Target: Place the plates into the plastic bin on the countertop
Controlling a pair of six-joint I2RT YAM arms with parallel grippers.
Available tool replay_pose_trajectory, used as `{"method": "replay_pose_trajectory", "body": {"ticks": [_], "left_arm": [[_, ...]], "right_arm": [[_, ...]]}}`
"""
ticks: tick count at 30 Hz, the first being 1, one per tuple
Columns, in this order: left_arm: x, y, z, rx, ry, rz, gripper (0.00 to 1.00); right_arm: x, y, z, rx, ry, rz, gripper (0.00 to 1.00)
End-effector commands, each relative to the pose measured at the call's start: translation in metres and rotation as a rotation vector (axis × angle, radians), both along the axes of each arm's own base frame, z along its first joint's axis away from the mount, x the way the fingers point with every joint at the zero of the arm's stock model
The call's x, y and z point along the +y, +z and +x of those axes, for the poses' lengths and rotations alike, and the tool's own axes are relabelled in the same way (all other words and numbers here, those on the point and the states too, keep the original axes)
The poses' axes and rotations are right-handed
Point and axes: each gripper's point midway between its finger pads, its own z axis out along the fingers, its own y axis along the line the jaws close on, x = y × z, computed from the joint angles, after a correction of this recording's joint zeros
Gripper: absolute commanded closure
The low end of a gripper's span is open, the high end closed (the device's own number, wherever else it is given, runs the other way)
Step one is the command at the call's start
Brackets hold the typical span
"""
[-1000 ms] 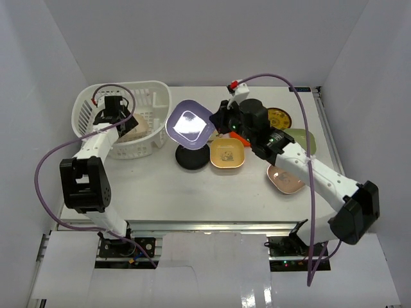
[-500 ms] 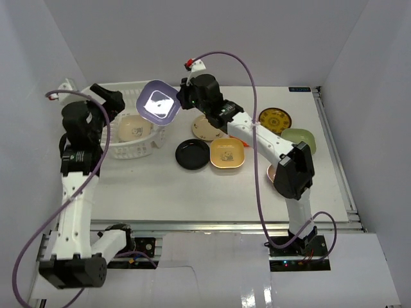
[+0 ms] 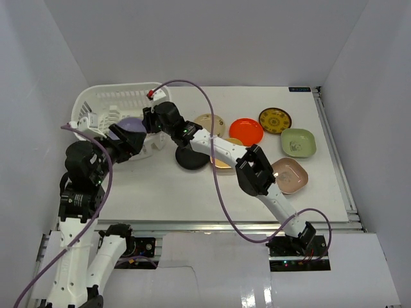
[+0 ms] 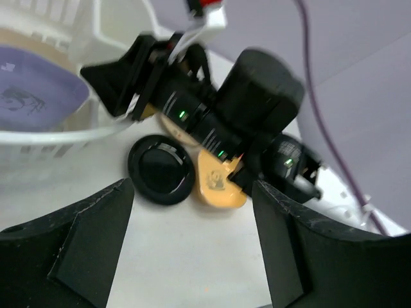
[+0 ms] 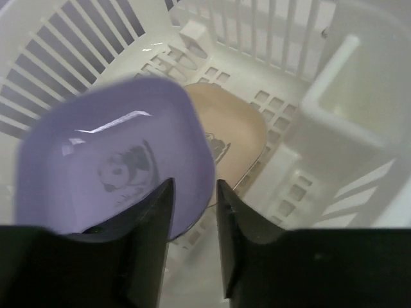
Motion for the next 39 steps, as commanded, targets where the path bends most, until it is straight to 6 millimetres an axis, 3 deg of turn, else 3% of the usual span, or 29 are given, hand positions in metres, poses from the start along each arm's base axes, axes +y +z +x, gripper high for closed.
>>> {"method": "replay_pose_trajectory", "body": {"ticks": [1,2,4,5,6,7,8,9,11,12,13,14,15,16,17,18,19,20,21,22,23,24,25,26,27,29,30,34,39], "left_arm": [[-0.002,-0.056,-0.024,0.16,-0.022,0.008,0.16],[-0.009,-0.065,-0.027,0.188,-0.048,-0.026,0.17],[-0.018,-0.075,-0.025,0.205,-0.088,-0.07,0.19],[-0.023,-0.091,-0.024,0.24,-0.11,-0.091,0.21],[-0.032,-0.095,-0.024,0.265,-0.152,-0.133,0.21],[-0.036,-0.094,-0.02,0.259,-0.17,-0.153,0.21],[-0.041,-0.1,-0.02,0.279,-0.186,-0.178,0.22],[-0.046,-0.1,-0.018,0.28,-0.204,-0.191,0.23],[-0.066,-0.097,-0.015,0.268,-0.264,-0.201,0.26],[-0.077,-0.097,-0.015,0.272,-0.284,-0.208,0.27],[-0.081,-0.105,-0.001,0.285,-0.239,-0.183,0.27],[-0.11,-0.111,-0.011,0.304,-0.31,-0.15,0.27],[-0.124,-0.114,-0.009,0.309,-0.316,-0.121,0.27],[-0.128,-0.135,0.01,0.337,-0.227,-0.04,0.27],[-0.153,-0.146,0.001,0.354,-0.273,0.02,0.26],[-0.163,-0.145,0.009,0.351,-0.263,0.055,0.26],[-0.17,-0.154,0.016,0.365,-0.255,0.096,0.26],[-0.18,-0.181,0.024,0.419,-0.251,0.158,0.27],[-0.186,-0.186,0.031,0.417,-0.247,0.182,0.27],[-0.193,-0.18,0.042,0.387,-0.246,0.204,0.27],[-0.197,-0.199,0.052,0.414,-0.227,0.257,0.27],[-0.2,-0.202,0.059,0.412,-0.222,0.277,0.27],[-0.208,-0.194,0.07,0.387,-0.224,0.283,0.28],[-0.212,-0.199,0.076,0.383,-0.233,0.322,0.27],[-0.217,-0.22,0.082,0.419,-0.236,0.37,0.27],[-0.228,-0.221,0.095,0.414,-0.245,0.398,0.28],[-0.23,-0.241,0.097,0.455,-0.251,0.434,0.28],[-0.24,-0.254,0.103,0.472,-0.27,0.436,0.29],[-0.246,-0.264,0.107,0.474,-0.282,0.436,0.33]], "right_arm": [[-0.002,0.062,0.003,-0.081,0.006,0.121,0.46],[-0.008,0.087,-0.003,-0.103,0.009,0.152,0.4],[-0.019,0.105,-0.009,-0.12,0.01,0.162,0.31],[-0.027,0.1,-0.011,-0.116,0.007,0.138,0.31],[-0.04,0.133,-0.019,-0.149,0.006,0.17,0.31],[-0.049,0.145,-0.022,-0.161,0.002,0.174,0.31],[-0.061,0.133,-0.024,-0.145,-0.004,0.139,0.31],[-0.084,0.169,-0.035,-0.176,-0.018,0.176,0.33],[-0.121,0.168,-0.039,-0.17,-0.071,0.155,0.43],[-0.155,0.153,-0.055,-0.143,-0.1,0.124,0.47],[-0.187,0.144,-0.051,-0.134,-0.185,0.109,0.55],[-0.212,0.128,-0.054,-0.11,-0.237,0.09,0.57],[-0.254,0.097,-0.071,-0.071,-0.292,0.053,0.58],[-0.282,0.081,-0.075,-0.031,-0.372,0.068,0.58],[-0.325,0.06,-0.069,0.013,-0.471,0.062,0.59],[-0.366,0.028,-0.087,0.064,-0.539,0.054,0.59],[-0.399,0.014,-0.089,0.096,-0.651,0.071,0.55],[-0.447,-0.002,-0.086,0.118,-0.79,0.053,0.5],[-0.477,-0.007,-0.098,0.121,-0.862,0.051,0.45],[-0.518,-0.035,-0.108,0.164,-0.979,0.008,0.38],[-0.534,-0.042,-0.116,0.171,-1.024,0.003,0.36],[-0.549,-0.036,-0.126,0.145,-1.067,0.037,0.35],[-0.57,-0.052,-0.136,0.16,-1.139,0.024,0.3],[-0.578,-0.056,-0.141,0.163,-1.176,0.047,0.3],[-0.585,-0.057,-0.148,0.154,-1.209,0.066,0.3],[-0.601,-0.08,-0.158,0.205,-1.284,0.072,0.28],[-0.606,-0.088,-0.162,0.227,-1.304,0.072,0.28],[-0.632,-0.119,-0.178,0.304,-1.412,0.071,0.3],[-0.628,-0.139,-0.178,0.405,-1.359,0.063,0.33]]}}
